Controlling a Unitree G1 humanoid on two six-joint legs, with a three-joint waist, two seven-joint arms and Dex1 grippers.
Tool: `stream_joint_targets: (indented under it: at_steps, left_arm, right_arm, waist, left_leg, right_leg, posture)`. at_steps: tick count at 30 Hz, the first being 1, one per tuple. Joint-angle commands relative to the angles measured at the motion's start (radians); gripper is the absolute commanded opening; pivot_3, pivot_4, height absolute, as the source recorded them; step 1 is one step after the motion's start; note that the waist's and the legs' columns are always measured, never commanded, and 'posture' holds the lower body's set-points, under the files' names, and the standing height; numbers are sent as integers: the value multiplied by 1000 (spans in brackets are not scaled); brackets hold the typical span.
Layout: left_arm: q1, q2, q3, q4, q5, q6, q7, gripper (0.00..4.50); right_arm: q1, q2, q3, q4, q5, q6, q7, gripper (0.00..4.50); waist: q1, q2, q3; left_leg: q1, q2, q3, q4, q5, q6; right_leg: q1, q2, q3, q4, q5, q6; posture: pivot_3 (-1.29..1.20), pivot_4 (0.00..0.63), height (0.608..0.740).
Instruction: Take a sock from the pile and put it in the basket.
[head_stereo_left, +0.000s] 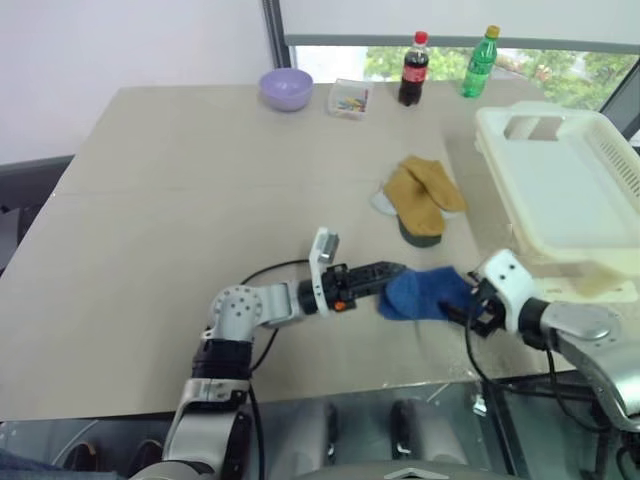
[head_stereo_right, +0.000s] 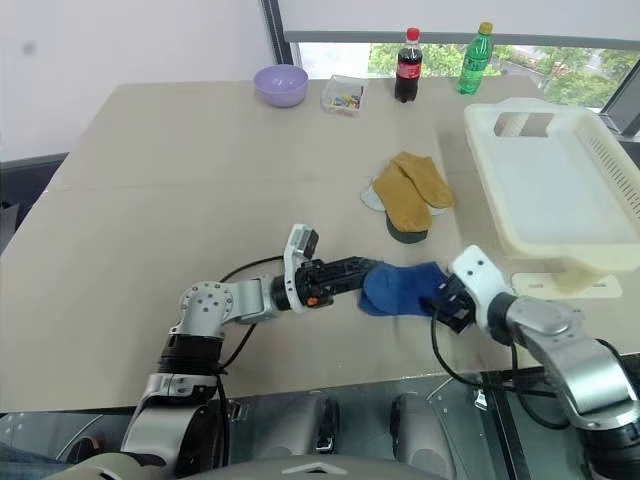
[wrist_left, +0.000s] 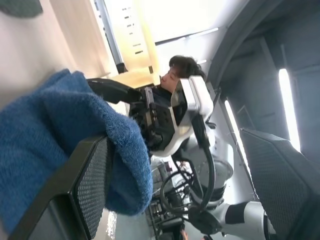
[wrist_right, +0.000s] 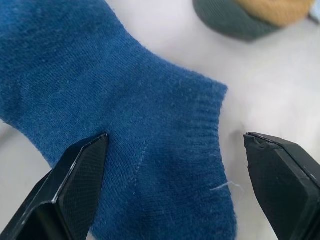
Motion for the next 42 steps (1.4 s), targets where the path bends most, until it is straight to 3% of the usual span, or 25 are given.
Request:
stream_joint_targets:
  at_steps: [1, 12, 19, 25, 35, 42]
  left_arm:
    - [17, 1, 36, -68, -39, 28, 9, 4186]
    - [145, 170, 169, -144, -81, 91, 14, 4186]
    - [253, 269, 243, -182, -109, 112, 30, 4186]
    - [360, 370, 190, -288, -75, 133, -25, 4186]
    - [307, 275, 88, -283, -10, 98, 76, 4186]
    - [257, 168, 119, -267, -49, 84, 161, 4186]
  right_arm:
    - [-7, 37, 56, -36, 1, 14, -11, 4444]
    - [-148, 150, 202, -28, -3, 135, -43, 4444]
    - [-190, 173, 225, -37, 22, 193, -34, 4444]
    - [-194, 164, 235, -13, 6, 177, -36, 4444]
    - [-191, 177, 236, -13, 3, 175, -50, 4444]
    - [-173, 182, 227, -26, 10, 179, -66, 4444]
  waist:
    - [-1, 0, 0]
    - [-7, 0, 0]
    - [-5, 0, 0]
    - [-3, 1, 0]
    - [0, 1, 0]
    - [1, 1, -1]
  left_leg:
    - [0, 0, 0, 0, 0, 0]
    - [2, 2, 0, 0, 0, -1]
    - [2, 2, 0, -1, 1, -2]
    - [2, 2, 0, -2, 1, -2]
    - [3, 1, 0, -3, 1, -2]
    - [4, 0, 0, -4, -1, 0]
  right_leg:
    - [0, 0, 0, 0, 0, 0]
    - [0, 0, 0, 2, -1, -2]
    - [0, -1, 0, 2, -1, -2]
    - [-1, -7, 2, 2, -1, -3]
    - [0, -9, 2, 1, -1, -3]
    - [2, -9, 2, 1, -1, -3]
  posture:
    - [0, 150, 740]
    - [0, 150, 740]
    - [0, 150, 740]
    - [0, 150, 740]
    - [0, 150, 740]
    - [0, 150, 740]
